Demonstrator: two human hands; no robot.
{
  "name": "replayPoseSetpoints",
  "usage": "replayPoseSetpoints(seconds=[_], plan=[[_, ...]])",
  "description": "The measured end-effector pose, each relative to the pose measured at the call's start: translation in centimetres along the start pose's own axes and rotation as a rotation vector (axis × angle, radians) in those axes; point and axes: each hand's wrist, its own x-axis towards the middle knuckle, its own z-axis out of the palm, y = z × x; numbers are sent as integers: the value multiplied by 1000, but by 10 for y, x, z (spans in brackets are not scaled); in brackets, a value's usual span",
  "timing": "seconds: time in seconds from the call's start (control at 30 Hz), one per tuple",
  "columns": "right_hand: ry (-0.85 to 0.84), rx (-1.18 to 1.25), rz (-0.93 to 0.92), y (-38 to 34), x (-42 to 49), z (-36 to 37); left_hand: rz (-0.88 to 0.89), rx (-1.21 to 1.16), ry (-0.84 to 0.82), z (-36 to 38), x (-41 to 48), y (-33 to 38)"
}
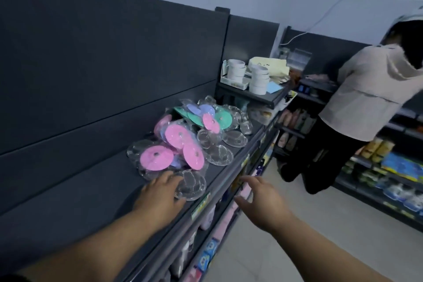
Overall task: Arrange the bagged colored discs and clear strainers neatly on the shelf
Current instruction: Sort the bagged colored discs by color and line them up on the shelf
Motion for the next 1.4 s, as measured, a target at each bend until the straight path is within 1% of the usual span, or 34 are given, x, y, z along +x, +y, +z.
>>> replayPoseSetpoints(seconds=[0.2, 0.3, 0.5, 0.57, 0.63, 0.8, 0.97, 1.07, 1.17, 1.23, 1.3, 1.33, 1.4], plan=[[-50, 46, -130, -7, 91, 18, -140, -92, 140, -2, 59, -16], [-71, 95, -222, -7, 138, 23, -260, -184, 218, -1, 93, -15], [-120, 160, -381, 13, 243, 15, -517, -385, 320, 5, 158, 5], [-145, 172, -431, 20, 274, 10, -559, -410, 391, 7, 176, 8], [-156, 204, -495, 22, 305, 9, -644, -424, 447, 7, 190, 10], [-196, 228, -600, 7, 364, 21, -777, -445, 504, 4, 206, 8], [-303, 204, -582, -19, 395, 44, -843, -490, 576, 2, 211, 14], [-294, 181, -627, -28, 402, 53, -873, -473, 611, -1, 211, 17], [-285, 185, -621, -35, 407, 56, -890, -474, 663, -4, 213, 15], [-265, 240, -630, -37, 409, 57, -907, -556, 678, -6, 215, 15], [-236, 296, -644, -38, 409, 55, -883, -668, 717, -8, 216, 14], [-209, 297, -658, -39, 410, 53, -867, -668, 732, -9, 216, 14], [-97, 203, -715, -40, 410, 51, -848, -597, 737, -11, 215, 14]])
